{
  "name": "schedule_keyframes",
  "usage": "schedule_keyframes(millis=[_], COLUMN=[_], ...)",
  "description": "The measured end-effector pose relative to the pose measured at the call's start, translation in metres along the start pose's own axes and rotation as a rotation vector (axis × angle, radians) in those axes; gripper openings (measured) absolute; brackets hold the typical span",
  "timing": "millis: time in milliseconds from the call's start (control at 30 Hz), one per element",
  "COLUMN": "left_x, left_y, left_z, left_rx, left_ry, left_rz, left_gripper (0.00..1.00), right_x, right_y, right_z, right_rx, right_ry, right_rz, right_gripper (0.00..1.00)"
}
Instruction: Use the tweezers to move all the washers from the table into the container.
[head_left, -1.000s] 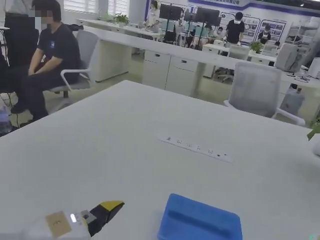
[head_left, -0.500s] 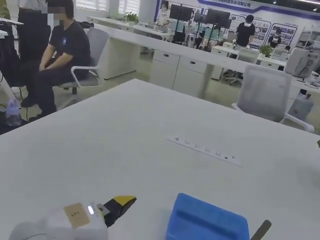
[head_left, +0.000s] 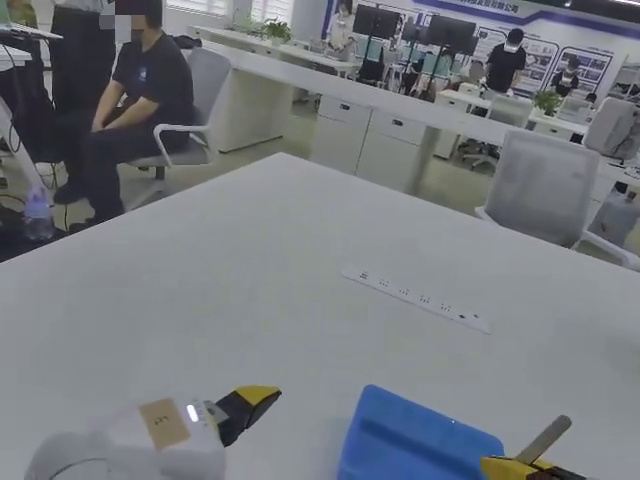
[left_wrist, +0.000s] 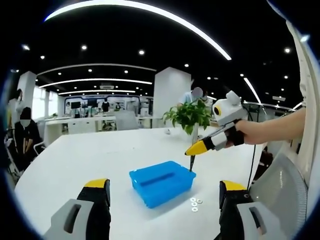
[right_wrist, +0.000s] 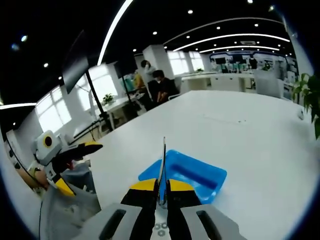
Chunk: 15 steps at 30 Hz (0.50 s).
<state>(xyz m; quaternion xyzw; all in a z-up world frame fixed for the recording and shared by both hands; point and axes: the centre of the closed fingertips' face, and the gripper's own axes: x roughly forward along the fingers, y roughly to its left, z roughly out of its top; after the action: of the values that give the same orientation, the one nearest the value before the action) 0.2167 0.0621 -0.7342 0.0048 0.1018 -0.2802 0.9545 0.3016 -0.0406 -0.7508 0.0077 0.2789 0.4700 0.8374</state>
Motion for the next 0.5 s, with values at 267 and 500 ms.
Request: schedule_keyframes(millis=[267,500], left_x=[0.001,0.002], left_y=[-0.001,-0.008], left_z=[-0.005,0.0], left_rx=[0.003,-0.01], left_ry=[0.026,-0.001], left_rz=[-0.006,-0.044], left_gripper=[0.91,0.91], right_x=[0.011,0.025], right_y=[-0.019,-0.04], right_z=[-0.001,-0.011], right_rx=[-0.035,-0.072], right_ry=[-0.011,-0.019], right_rz=[-0.044,-0.083], right_gripper=[0.03,0.03])
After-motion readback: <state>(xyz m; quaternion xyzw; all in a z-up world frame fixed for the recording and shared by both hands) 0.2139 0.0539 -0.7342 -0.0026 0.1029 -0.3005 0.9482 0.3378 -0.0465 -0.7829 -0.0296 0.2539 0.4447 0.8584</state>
